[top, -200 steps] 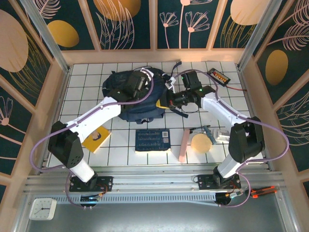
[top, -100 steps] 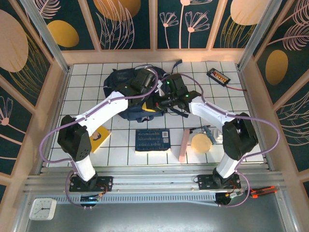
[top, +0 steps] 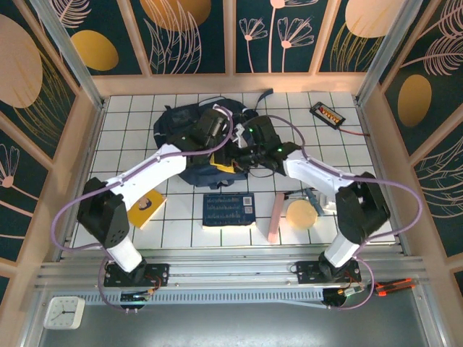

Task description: Pack the student bag

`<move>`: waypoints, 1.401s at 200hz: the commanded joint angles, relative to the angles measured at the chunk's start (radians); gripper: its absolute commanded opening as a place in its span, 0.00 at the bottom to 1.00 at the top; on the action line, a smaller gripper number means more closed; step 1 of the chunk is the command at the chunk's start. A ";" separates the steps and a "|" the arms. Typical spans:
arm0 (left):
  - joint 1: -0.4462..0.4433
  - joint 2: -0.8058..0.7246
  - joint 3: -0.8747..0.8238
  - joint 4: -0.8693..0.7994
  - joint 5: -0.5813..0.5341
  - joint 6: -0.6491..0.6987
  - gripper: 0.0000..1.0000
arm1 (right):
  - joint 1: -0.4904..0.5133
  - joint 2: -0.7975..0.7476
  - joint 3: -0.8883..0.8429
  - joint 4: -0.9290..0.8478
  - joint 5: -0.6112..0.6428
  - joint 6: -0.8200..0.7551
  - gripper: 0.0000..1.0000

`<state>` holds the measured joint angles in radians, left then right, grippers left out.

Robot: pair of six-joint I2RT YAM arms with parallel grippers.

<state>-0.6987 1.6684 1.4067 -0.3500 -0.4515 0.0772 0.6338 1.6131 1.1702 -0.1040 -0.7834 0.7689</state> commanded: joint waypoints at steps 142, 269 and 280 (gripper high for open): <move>-0.004 -0.139 -0.076 0.198 0.103 0.147 0.00 | -0.240 -0.070 -0.112 0.047 0.091 0.047 0.72; 0.139 -0.125 -0.046 0.223 0.170 0.205 0.00 | -0.099 0.005 -0.049 0.457 0.153 0.231 0.00; 0.145 -0.121 -0.026 0.215 0.174 0.212 0.03 | -0.092 -0.004 -0.054 0.501 0.184 0.271 0.00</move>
<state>-0.5892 1.5700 1.3045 -0.2543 -0.2668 0.2523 0.5137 1.6707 1.1122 0.2810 -0.6342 0.9810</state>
